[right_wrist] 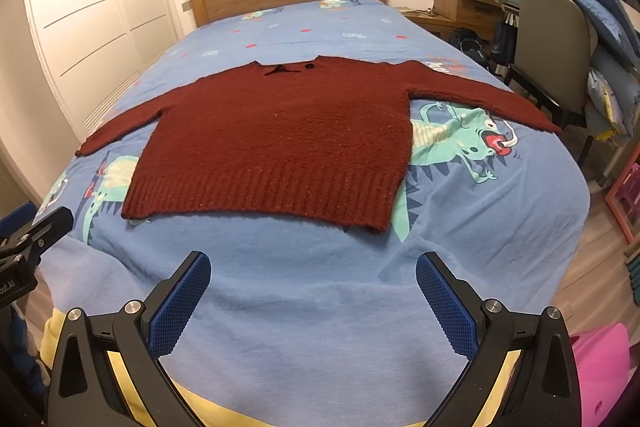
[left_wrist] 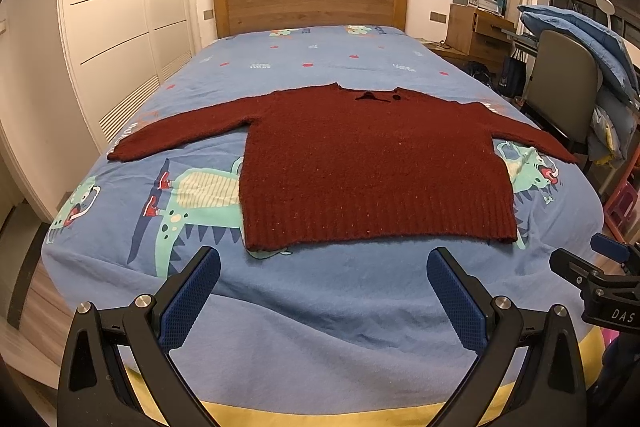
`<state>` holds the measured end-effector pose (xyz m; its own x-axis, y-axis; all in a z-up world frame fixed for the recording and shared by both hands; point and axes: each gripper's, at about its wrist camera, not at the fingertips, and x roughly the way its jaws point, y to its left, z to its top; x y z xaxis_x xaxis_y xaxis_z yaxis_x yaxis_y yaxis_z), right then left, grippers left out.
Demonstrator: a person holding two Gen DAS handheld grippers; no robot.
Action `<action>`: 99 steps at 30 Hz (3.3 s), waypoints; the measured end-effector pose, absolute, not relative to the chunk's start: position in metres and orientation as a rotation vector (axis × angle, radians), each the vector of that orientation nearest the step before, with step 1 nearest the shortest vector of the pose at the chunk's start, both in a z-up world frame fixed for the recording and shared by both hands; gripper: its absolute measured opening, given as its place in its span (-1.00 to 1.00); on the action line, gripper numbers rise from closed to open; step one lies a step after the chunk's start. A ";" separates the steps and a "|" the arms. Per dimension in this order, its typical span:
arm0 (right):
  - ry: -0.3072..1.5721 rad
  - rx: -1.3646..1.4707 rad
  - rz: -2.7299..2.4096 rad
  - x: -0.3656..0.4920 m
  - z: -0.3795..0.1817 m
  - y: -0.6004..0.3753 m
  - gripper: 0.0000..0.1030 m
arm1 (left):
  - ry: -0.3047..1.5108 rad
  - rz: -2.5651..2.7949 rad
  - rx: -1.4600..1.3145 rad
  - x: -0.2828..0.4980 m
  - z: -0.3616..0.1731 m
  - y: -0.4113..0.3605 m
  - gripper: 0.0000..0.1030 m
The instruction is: Fold small clothes
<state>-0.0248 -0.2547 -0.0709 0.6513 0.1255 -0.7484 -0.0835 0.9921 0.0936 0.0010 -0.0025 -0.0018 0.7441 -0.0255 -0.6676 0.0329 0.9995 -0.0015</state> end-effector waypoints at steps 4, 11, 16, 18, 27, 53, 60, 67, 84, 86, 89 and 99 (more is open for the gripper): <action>0.854 0.052 0.115 -0.024 -0.071 -0.255 1.00 | 0.734 -0.031 0.007 0.002 -0.003 -0.003 0.98; 0.855 0.052 0.115 -0.024 -0.072 -0.256 1.00 | 0.728 -0.031 0.008 0.001 -0.005 -0.003 0.98; 0.855 0.053 0.113 -0.023 -0.071 -0.256 1.00 | 0.735 -0.030 0.004 0.002 -0.006 -0.002 0.98; 0.856 0.053 0.113 -0.022 -0.072 -0.256 1.00 | 0.735 -0.034 0.005 0.003 -0.006 -0.003 0.98; 0.863 0.056 0.118 -0.018 -0.073 -0.255 1.00 | 0.742 -0.025 0.024 0.008 -0.010 -0.001 0.98; 0.819 0.158 0.101 0.060 -0.051 -0.306 1.00 | 0.762 0.127 0.017 0.061 0.036 0.031 0.98; 0.806 0.218 0.021 0.111 -0.058 -0.362 1.00 | 0.792 0.206 -0.013 0.079 0.039 0.053 0.98; 0.835 0.383 -0.115 0.168 -0.095 -0.452 0.99 | 0.831 0.277 -0.041 0.098 0.035 0.061 0.98; 0.846 0.827 -0.318 0.244 -0.183 -0.649 0.84 | 0.894 0.349 -0.074 0.134 0.020 0.058 0.98; 0.820 0.868 -0.313 0.250 -0.185 -0.663 0.78 | 0.902 0.351 -0.083 0.137 0.018 0.058 0.98; 0.787 0.920 -0.311 0.258 -0.189 -0.682 0.58 | 0.909 0.353 -0.092 0.140 0.016 0.057 0.98; 0.660 1.110 -0.296 0.276 -0.204 -0.734 0.29 | 0.903 0.354 -0.067 0.146 0.014 0.045 0.97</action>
<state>0.2764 -0.7343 -0.2037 0.7743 0.0989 -0.6251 0.5327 0.4314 0.7281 0.1457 0.0454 0.0136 0.5658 0.2733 -0.7780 -0.3292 0.9399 0.0907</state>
